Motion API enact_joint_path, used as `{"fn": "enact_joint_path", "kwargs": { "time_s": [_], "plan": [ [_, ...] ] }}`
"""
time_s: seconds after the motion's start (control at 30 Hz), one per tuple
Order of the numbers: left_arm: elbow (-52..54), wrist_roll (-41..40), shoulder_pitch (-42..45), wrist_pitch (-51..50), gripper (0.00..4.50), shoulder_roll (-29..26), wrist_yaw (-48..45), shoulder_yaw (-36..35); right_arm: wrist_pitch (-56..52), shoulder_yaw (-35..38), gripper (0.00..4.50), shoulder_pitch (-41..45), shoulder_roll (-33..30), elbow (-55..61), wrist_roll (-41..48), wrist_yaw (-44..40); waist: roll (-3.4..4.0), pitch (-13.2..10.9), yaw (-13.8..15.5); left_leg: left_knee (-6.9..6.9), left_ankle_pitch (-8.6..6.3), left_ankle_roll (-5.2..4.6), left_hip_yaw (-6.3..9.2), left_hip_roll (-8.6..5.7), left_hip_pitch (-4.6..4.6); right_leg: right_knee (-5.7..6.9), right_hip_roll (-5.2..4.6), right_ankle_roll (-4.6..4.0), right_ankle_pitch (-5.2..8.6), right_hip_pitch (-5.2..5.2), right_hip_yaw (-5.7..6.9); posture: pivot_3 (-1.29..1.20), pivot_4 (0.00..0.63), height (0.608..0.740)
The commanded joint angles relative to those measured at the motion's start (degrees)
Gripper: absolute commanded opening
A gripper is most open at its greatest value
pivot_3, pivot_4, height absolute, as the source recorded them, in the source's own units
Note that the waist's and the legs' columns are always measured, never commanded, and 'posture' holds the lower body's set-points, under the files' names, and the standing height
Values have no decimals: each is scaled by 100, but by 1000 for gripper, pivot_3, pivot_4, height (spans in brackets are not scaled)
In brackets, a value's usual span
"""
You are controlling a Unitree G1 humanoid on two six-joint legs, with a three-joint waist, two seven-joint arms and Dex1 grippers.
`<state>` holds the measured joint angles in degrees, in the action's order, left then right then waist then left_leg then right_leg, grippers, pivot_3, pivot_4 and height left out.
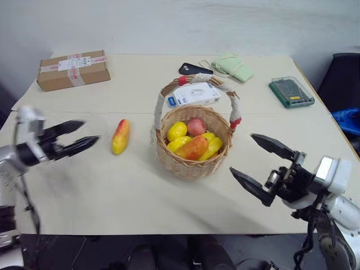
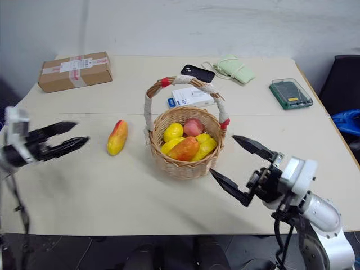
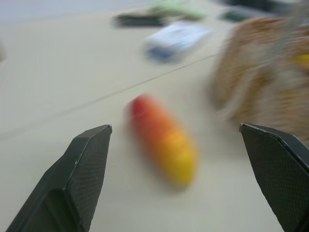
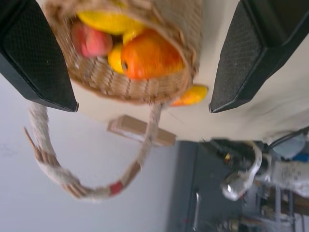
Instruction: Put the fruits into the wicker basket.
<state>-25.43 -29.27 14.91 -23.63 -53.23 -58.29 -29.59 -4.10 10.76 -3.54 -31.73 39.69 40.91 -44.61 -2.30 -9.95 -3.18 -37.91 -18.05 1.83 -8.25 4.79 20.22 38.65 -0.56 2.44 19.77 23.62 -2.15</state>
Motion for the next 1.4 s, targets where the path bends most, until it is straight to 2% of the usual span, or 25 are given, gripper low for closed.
{"fn": "enact_joint_path", "kwargs": {
  "time_s": [0.03, 0.17, 0.27, 0.4, 0.6, 0.73, 0.83, 1.0, 1.03, 1.1, 1.2, 1.3, 1.4],
  "plan": [
    [-707, 213, -261, -63, 4472, -408, 54, -200, -266, -128, 4500, 222, -149, 319, 221, 64, -15, 3, 6, 0, -5, -4, 0, 2, 2, -3, -1, -2, 1, 0, 3, 0, 150, 740],
    [-1104, 335, 7, -89, 4472, -656, 111, -116, -333, -235, 4500, 469, -137, 316, 134, 115, -43, 15, 165, -3, -19, -16, 2, -1, 13, -20, -16, -4, 3, -2, 16, 0, 150, 740],
    [-720, 157, 463, -695, 4472, -610, -101, 220, -328, -253, 4500, 546, -137, 241, 54, 99, -57, 22, 204, -4, -26, -26, 5, -6, 15, -21, -25, -4, 2, -6, 25, 0, 150, 740],
    [29, 213, 1231, -1179, 4472, -182, -184, 1118, -269, -265, 4500, 583, -125, 72, -87, 58, -54, 21, 231, -4, -28, -28, 3, -11, 14, -18, -26, -3, 1, -8, 24, 0, 150, 740],
    [26, 751, 2440, -1236, 4472, 740, 528, 2021, -312, -257, 4500, 518, -137, 60, -204, 97, -52, 19, 158, -10, -21, -15, -5, -7, 14, -14, -5, 1, -1, -3, 10, 0, 150, 740],
    [-151, 1088, 2708, -1129, 4472, 1012, 890, 2320, -244, -96, 4500, 227, -151, 59, -224, 39, -47, 17, 32, -6, -21, -5, -20, 5, 13, -9, 9, 2, -1, 9, -8, 0, 150, 740],
    [-169, 1213, 2834, -1120, 4472, 1259, 994, 2511, -133, -53, 4500, 53, -113, 9, -245, -59, -42, 13, 40, -6, -18, 2, -17, 7, 12, -7, 11, 1, 0, 10, -4, 0, 150, 740],
    [35, 1553, 2679, -992, 4472, 1272, 858, 2909, 64, -42, 4500, -97, -54, -116, -288, -235, -42, 13, 36, -15, -17, 1, -18, 2, 10, 0, 8, 3, 0, 6, -8, 0, 150, 740],
    [69, 1564, 2634, -924, 4089, 1259, 806, 2920, 104, -40, 4500, -115, -48, -150, -293, -270, -42, 13, 34, -15, -17, 1, -18, 3, 11, 0, 9, 3, 0, 7, -8, 0, 150, 740],
    [150, 1495, 2534, -906, 3688, 1214, 727, 2820, 188, -36, 4500, -154, -24, -220, -314, -339, -40, 12, 34, -12, -17, 1, -18, 4, 10, -1, 9, 3, 0, 8, -7, 0, 150, 740],
    [168, 1426, 2411, -894, 2735, 1057, 589, 2673, 297, -47, 4500, -199, 6, -304, -341, -419, -41, 12, 27, -12, -16, 2, -18, 5, 10, -1, 9, 3, 0, 8, -7, 0, 150, 740],
    [223, 1304, 2252, -481, 1912, 733, -29, 2550, 369, -59, 4500, -259, 27, -330, -353, -469, -40, 12, 18, -12, -16, 2, -18, 5, 10, 1, 9, 2, 0, 8, -8, 0, 150, 740],
    [387, 1003, 2033, 10, 1857, 374, -912, 2338, 462, -55, 4500, -324, 47, -387, -391, -529, -39, 12, 27, -12, -16, 2, -17, 5, 10, -2, 7, 1, 1, 7, -5, 0, 150, 740]
  ]
}}
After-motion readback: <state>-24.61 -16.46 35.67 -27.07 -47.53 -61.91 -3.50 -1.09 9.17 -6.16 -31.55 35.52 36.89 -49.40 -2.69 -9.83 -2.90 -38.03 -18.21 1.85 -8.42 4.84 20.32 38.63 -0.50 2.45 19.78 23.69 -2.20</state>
